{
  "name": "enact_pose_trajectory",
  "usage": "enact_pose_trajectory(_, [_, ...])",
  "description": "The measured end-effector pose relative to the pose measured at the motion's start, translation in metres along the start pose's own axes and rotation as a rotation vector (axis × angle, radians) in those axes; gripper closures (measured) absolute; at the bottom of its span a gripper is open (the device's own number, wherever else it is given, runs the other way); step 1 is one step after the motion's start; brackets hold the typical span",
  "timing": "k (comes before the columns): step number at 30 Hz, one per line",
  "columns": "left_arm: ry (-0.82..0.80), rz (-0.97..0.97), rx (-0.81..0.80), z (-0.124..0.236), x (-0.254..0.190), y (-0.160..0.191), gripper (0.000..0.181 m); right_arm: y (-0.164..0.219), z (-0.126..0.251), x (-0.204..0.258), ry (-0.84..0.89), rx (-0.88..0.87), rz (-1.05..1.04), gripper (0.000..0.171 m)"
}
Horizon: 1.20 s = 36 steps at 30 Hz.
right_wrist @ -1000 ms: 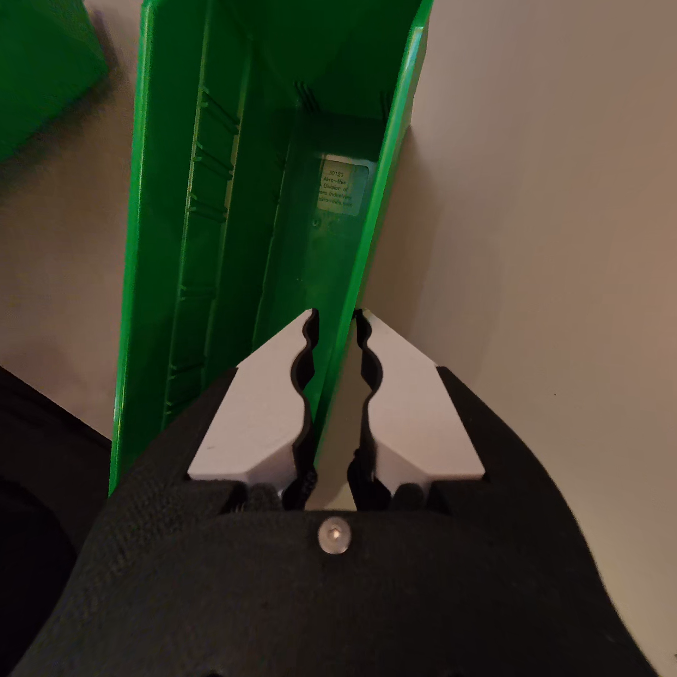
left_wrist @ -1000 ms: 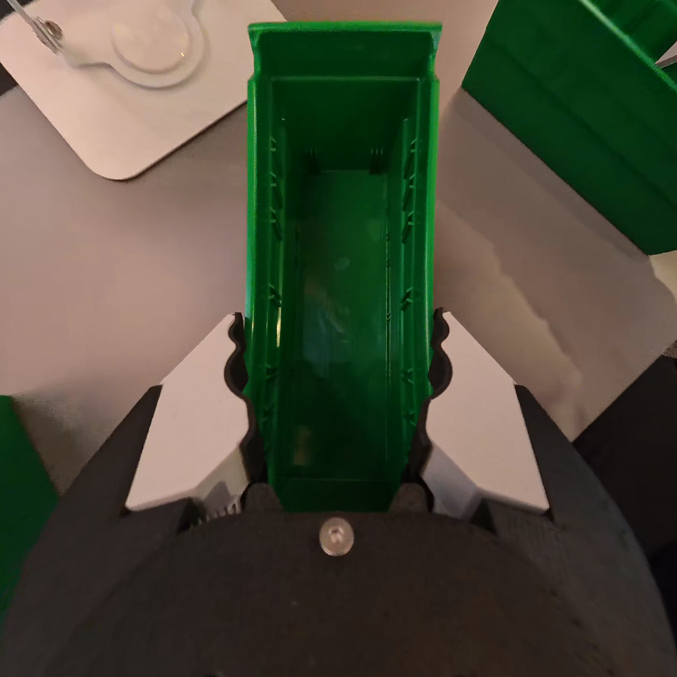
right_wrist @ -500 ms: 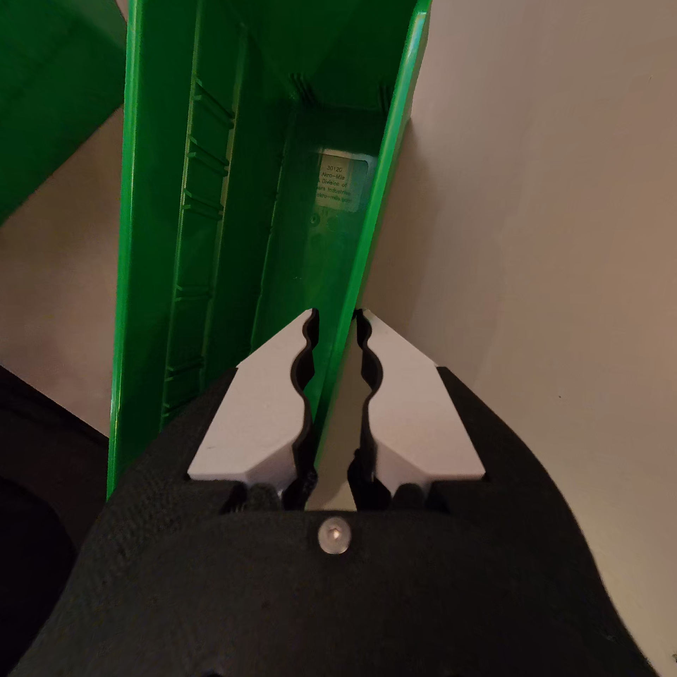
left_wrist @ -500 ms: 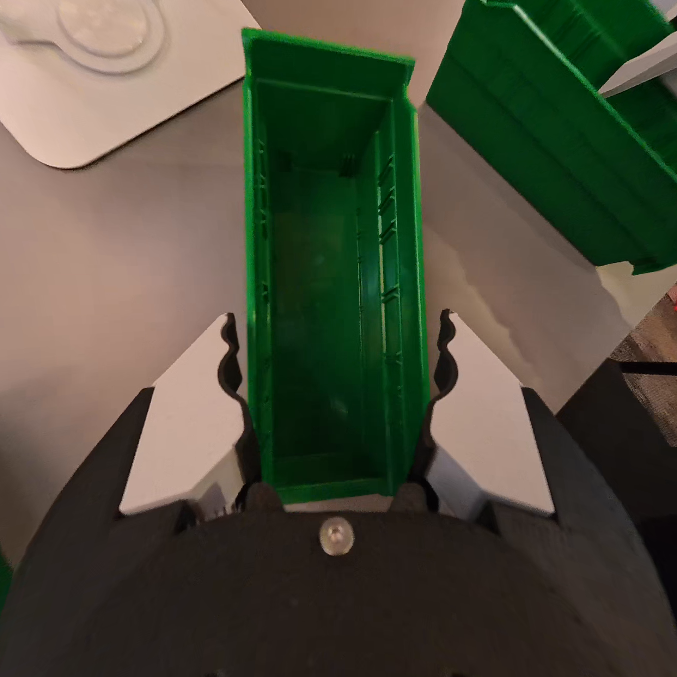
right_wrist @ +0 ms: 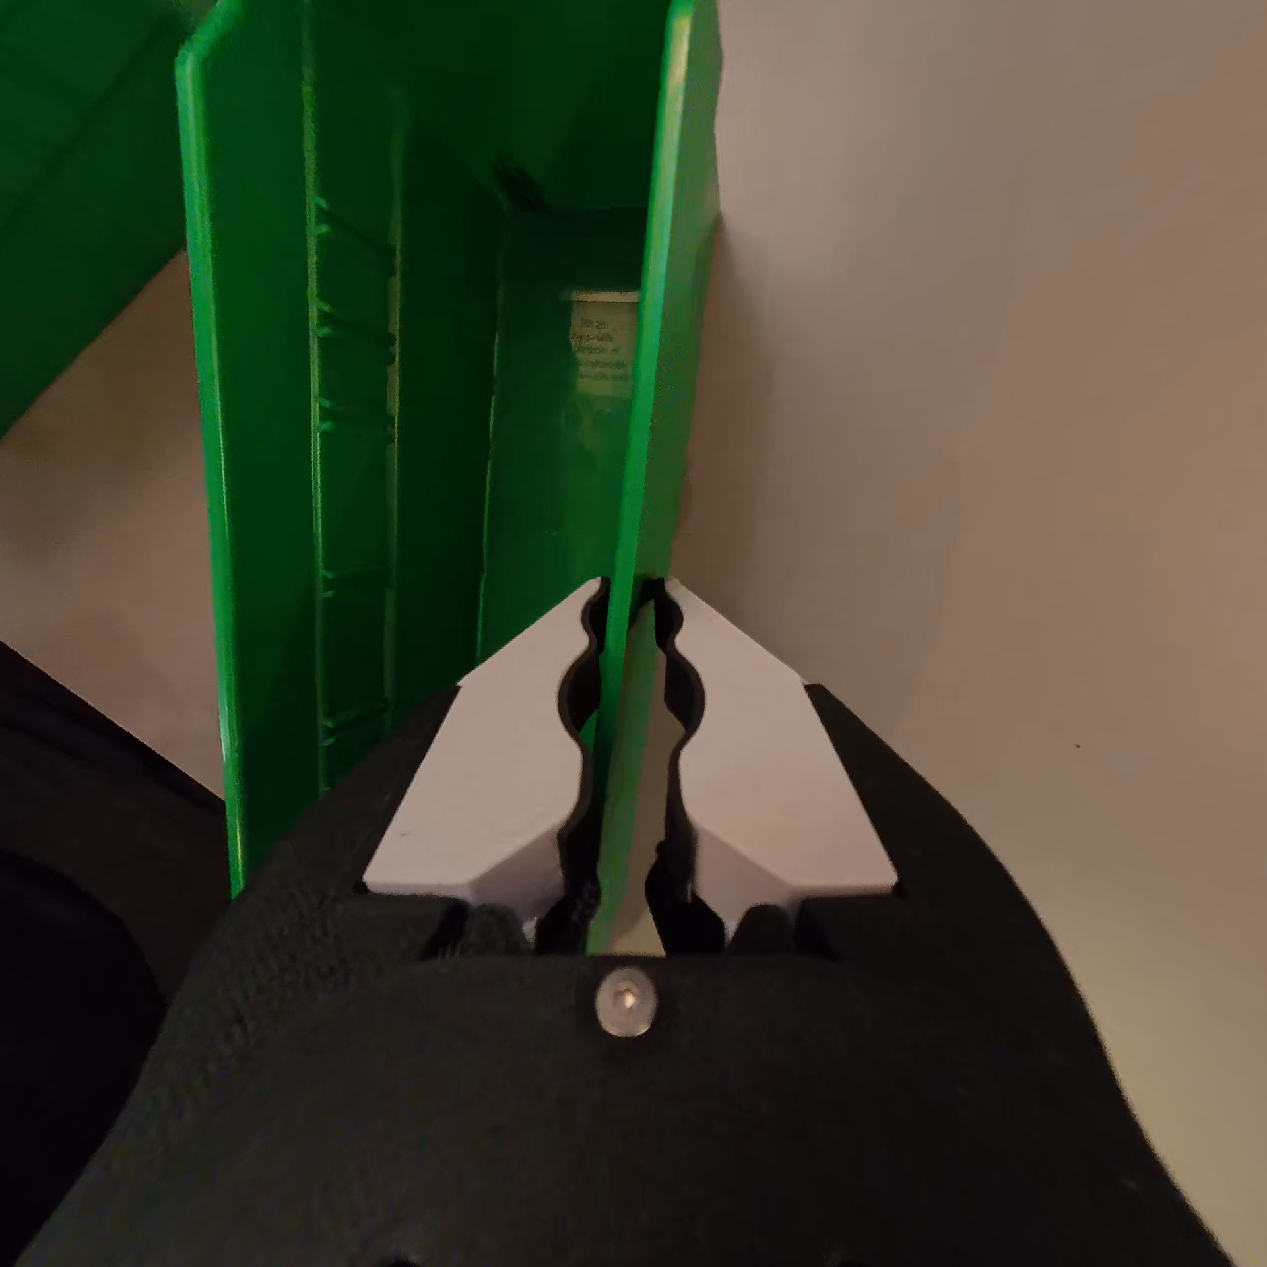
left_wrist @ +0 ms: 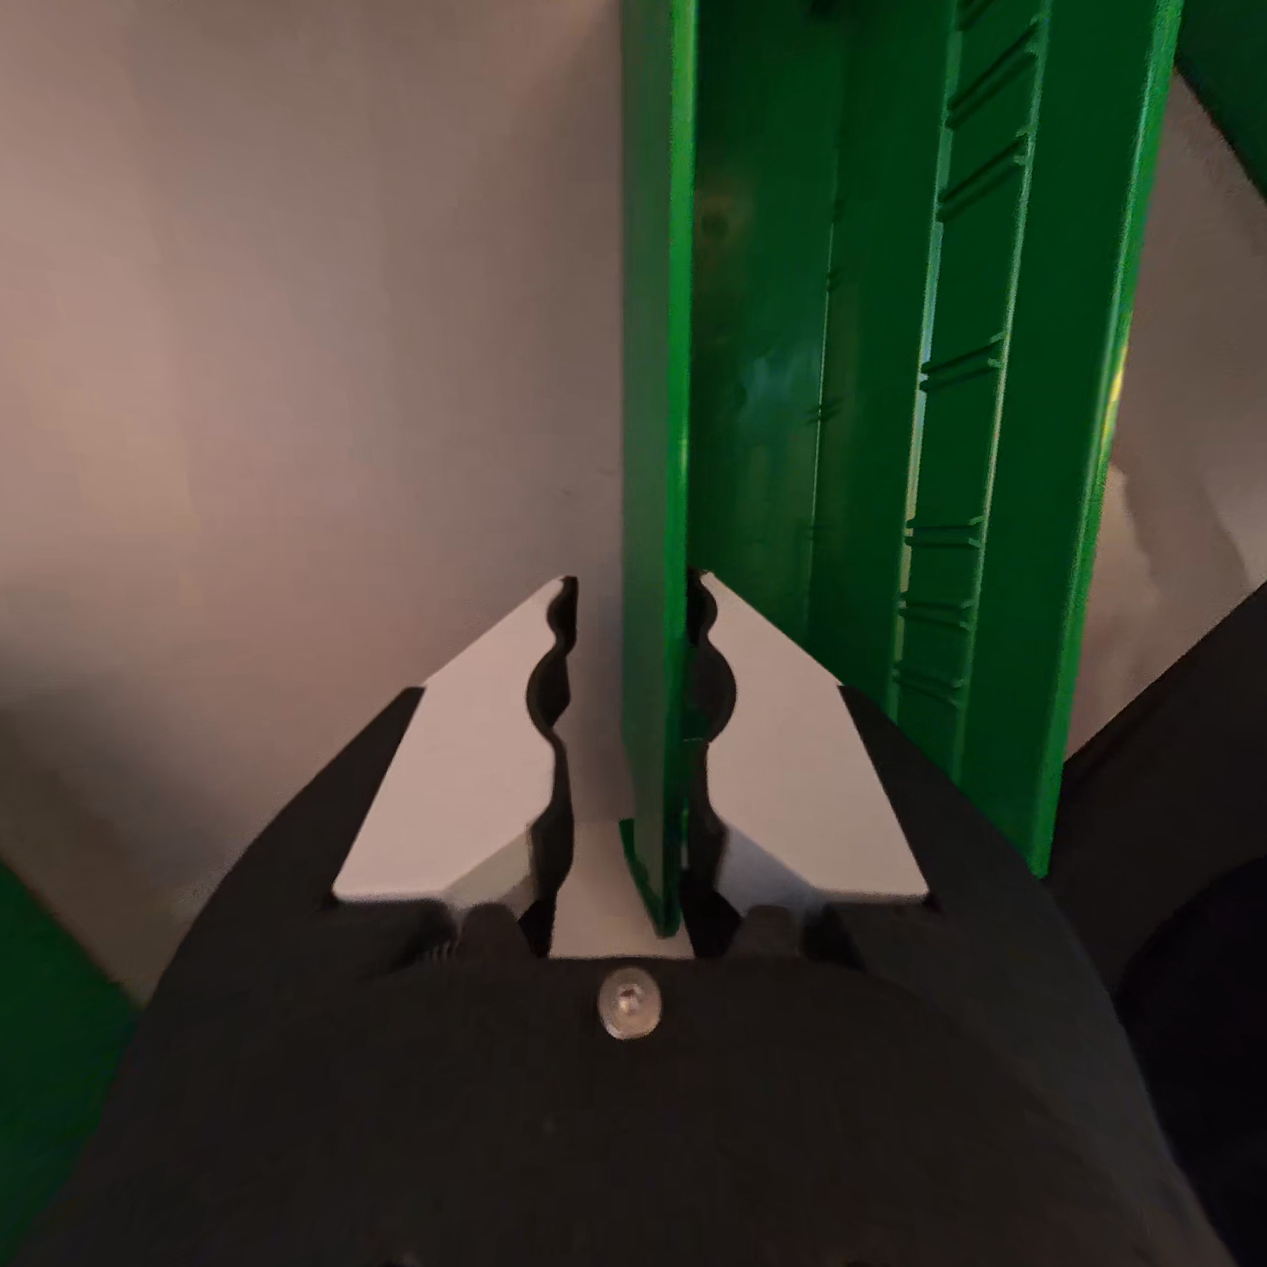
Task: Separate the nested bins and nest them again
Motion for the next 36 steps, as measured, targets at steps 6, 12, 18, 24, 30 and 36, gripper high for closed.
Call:
enact_pose_trajectory(6, [-0.001, -0.041, 0.019, -0.01, -0.012, 0.003, 0.171, 0.0, 0.001, -0.002, 0.007, 0.0, 0.0, 0.163])
enact_pose_trajectory(12, [0.045, -0.026, 0.008, -0.018, -0.031, 0.003, 0.171, 0.001, 0.001, -0.004, 0.003, -0.003, -0.009, 0.164])
enact_pose_trajectory(18, [0.109, -0.004, -0.021, -0.035, -0.07, -0.009, 0.16, 0.004, 0.006, -0.011, 0.016, -0.006, -0.034, 0.165])
enact_pose_trajectory(24, [0.24, 0.084, -0.116, -0.058, -0.112, -0.026, 0.148, 0.009, 0.016, -0.032, 0.079, -0.045, -0.113, 0.166])
enact_pose_trajectory(30, [0.312, 0.135, -0.173, -0.075, -0.148, -0.04, 0.137, 0.019, 0.032, -0.059, 0.103, -0.118, -0.268, 0.164])
enact_pose_trajectory(36, [0.451, 0.249, -0.239, -0.089, -0.187, -0.053, 0.116, 0.029, 0.043, -0.073, 0.018, -0.177, -0.417, 0.152])
Point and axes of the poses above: each gripper's, where its closed fingertips meet, z back along the fingers, y out of its underside, x = y × z across the jaws, the point moved 5 cm from there along z, back along the fingers, and after that the axes turned 10 degrees about -x, right-handed, at the moved point
